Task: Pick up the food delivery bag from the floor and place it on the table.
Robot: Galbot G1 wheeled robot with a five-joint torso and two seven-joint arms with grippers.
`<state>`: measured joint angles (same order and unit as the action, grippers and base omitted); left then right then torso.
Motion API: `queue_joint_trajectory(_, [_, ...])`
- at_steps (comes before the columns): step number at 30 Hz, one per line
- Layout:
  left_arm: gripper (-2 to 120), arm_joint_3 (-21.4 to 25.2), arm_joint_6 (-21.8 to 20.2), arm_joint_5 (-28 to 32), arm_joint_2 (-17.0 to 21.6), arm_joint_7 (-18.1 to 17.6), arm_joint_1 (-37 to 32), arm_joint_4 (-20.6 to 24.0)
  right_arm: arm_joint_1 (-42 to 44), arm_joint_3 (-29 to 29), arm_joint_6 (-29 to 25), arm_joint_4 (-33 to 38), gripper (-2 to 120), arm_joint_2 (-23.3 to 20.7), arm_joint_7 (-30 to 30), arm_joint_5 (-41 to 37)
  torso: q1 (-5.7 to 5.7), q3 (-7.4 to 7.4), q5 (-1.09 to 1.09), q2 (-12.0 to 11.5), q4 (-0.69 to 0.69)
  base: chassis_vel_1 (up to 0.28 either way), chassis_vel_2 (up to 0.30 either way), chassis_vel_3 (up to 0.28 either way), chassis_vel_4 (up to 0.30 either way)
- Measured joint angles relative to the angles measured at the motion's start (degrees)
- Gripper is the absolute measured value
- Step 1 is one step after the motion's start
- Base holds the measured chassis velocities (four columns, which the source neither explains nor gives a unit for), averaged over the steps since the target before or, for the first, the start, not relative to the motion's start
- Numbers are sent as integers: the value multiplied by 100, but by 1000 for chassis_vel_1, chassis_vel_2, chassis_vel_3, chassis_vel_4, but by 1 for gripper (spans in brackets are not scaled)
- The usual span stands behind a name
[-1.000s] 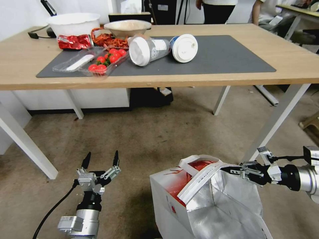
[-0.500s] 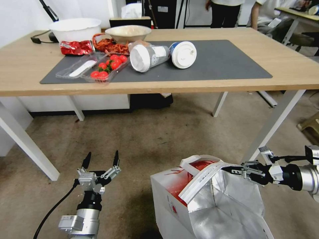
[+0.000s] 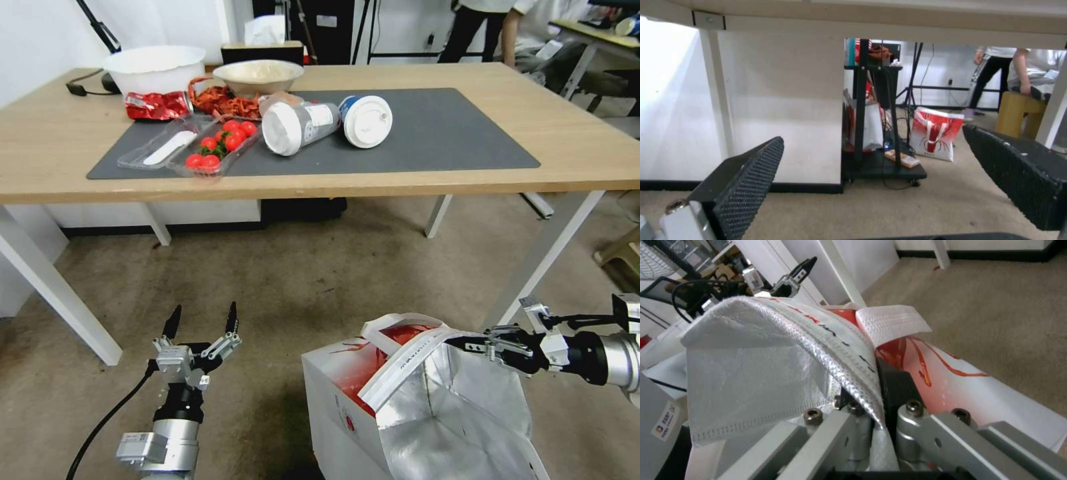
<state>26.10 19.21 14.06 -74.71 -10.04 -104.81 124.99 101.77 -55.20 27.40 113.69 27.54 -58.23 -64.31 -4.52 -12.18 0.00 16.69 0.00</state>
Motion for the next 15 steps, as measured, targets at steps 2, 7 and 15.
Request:
queue_joint_trajectory(2, [100,2,-1,2,0,-2,-2,5,0,-2,0,0,0,0,-4,2,-6,-14,0,19,0,0,0,0,0])
queue_joint_trajectory(7, [100,2,-12,-2,5,-8,-11,26,-1,-17,-4,0,0,8,-23,16,-45,-97,0,142,0,0,0,0,0])
queue_joint_trajectory(15, [100,0,-16,-19,-1,-15,-9,50,3,-18,-32,0,0,49,-68,108,-107,-235,0,341,0,0,0,0,0])
